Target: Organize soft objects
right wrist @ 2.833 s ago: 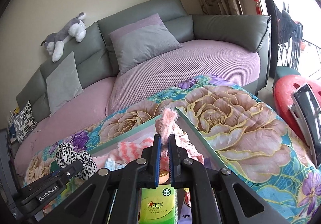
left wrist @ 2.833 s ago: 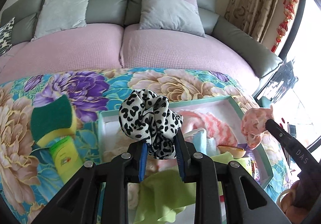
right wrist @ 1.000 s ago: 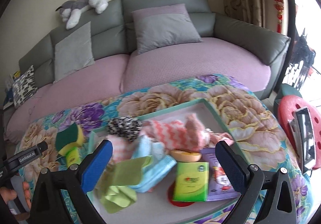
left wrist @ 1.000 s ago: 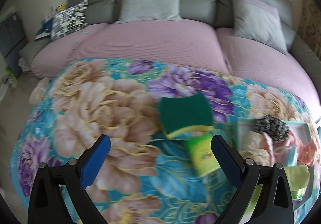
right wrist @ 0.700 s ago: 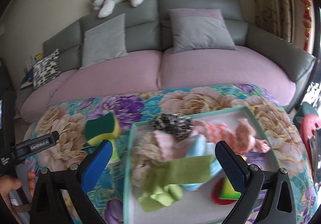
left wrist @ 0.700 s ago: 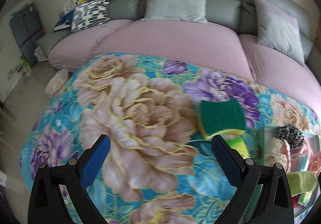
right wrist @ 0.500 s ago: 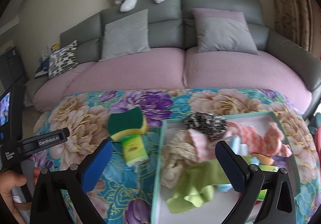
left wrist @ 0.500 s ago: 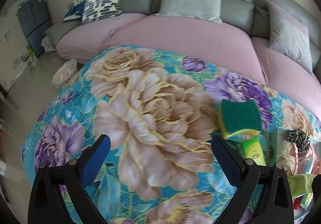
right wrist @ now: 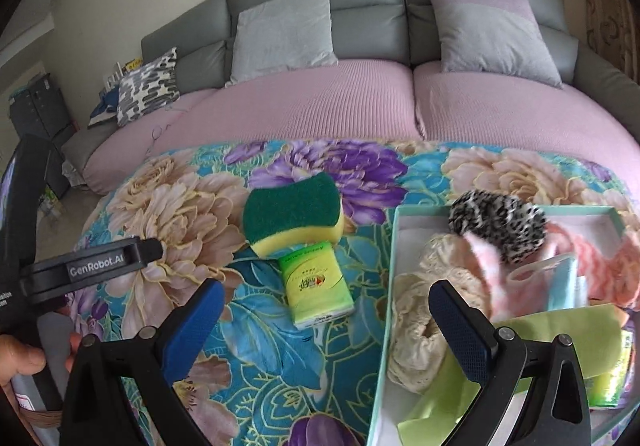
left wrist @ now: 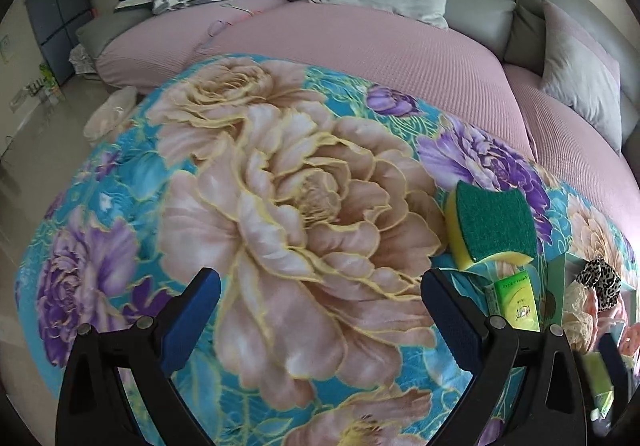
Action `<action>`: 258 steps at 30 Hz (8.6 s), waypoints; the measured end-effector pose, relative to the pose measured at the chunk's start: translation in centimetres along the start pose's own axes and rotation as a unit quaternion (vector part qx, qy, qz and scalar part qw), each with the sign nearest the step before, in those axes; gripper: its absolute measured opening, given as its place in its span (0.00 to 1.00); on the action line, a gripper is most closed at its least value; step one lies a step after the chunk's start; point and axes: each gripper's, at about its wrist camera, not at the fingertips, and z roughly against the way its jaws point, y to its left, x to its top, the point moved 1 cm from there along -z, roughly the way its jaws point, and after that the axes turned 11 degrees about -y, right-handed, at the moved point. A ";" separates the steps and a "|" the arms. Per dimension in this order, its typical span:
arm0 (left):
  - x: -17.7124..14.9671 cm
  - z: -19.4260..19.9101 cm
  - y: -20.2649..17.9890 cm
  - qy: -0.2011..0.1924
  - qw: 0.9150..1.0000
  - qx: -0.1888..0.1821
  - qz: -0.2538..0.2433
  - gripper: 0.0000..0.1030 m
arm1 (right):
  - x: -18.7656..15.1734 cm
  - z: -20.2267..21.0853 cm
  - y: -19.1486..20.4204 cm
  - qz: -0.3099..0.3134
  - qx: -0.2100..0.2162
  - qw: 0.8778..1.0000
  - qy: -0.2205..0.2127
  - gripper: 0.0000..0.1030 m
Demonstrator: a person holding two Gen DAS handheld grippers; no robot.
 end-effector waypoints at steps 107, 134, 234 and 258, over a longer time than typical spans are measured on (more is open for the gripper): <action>-0.8 -5.0 -13.9 0.000 0.965 -0.110 -0.237 0.57 | 2.0 -1.1 -6.1 -0.056 -0.044 0.997 -0.004 0.50; -2.4 6.3 -11.2 -0.051 0.969 -0.160 -0.184 0.50 | -0.1 8.2 -6.1 -0.050 -0.071 0.996 -0.034 0.50; -11.4 11.1 -8.7 -0.038 0.981 -0.101 -0.163 0.96 | -7.8 13.8 -9.4 -0.046 -0.171 0.983 0.055 1.00; -11.9 9.3 -8.3 0.001 0.980 -0.071 -0.187 0.95 | -8.8 12.1 -10.5 -0.048 -0.173 0.981 0.076 1.00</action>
